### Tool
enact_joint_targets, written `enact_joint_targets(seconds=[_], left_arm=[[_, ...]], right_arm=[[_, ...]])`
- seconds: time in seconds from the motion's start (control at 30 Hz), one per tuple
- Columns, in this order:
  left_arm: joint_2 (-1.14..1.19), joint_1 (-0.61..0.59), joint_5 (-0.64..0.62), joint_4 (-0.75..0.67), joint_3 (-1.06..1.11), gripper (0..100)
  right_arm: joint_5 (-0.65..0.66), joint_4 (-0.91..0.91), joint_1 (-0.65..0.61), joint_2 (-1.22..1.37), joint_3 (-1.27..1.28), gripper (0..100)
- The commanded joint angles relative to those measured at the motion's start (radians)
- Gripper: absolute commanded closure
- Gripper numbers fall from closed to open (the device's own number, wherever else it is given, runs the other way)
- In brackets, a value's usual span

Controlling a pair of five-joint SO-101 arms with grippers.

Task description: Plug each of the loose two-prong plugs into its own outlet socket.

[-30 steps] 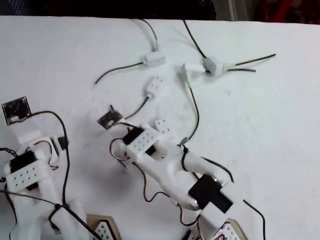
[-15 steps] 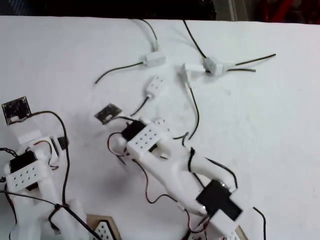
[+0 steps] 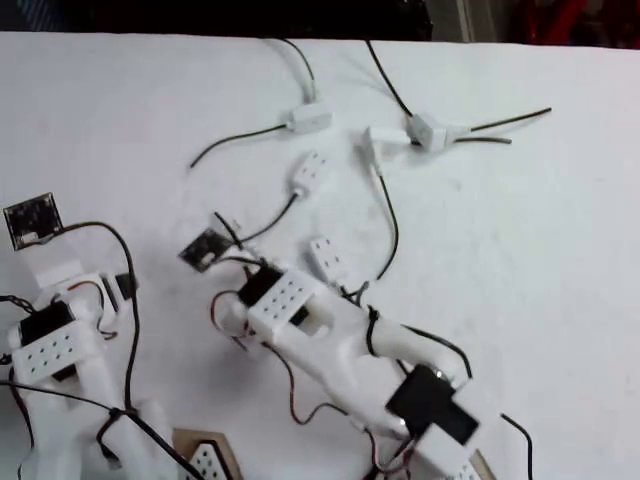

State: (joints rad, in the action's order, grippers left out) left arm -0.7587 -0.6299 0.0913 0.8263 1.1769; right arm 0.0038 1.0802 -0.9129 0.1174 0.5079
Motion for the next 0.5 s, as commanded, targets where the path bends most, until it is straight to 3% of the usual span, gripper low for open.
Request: enact_joint_targets(seconds=[0.0,0.3,0.47], left_arm=[[-0.028,0.015,-0.005,-0.02,-0.055,71],[-0.028,0.015,-0.005,-0.02,-0.055,71],[-0.028,0.015,-0.005,-0.02,-0.055,71]], right_arm=[[0.009,-0.002,0.031,0.077,0.005,81.6],[0.011,-0.022,0.035,0.035,-0.006,97.5],[0.011,-0.008,0.031,-0.008,-0.006,97.9]])
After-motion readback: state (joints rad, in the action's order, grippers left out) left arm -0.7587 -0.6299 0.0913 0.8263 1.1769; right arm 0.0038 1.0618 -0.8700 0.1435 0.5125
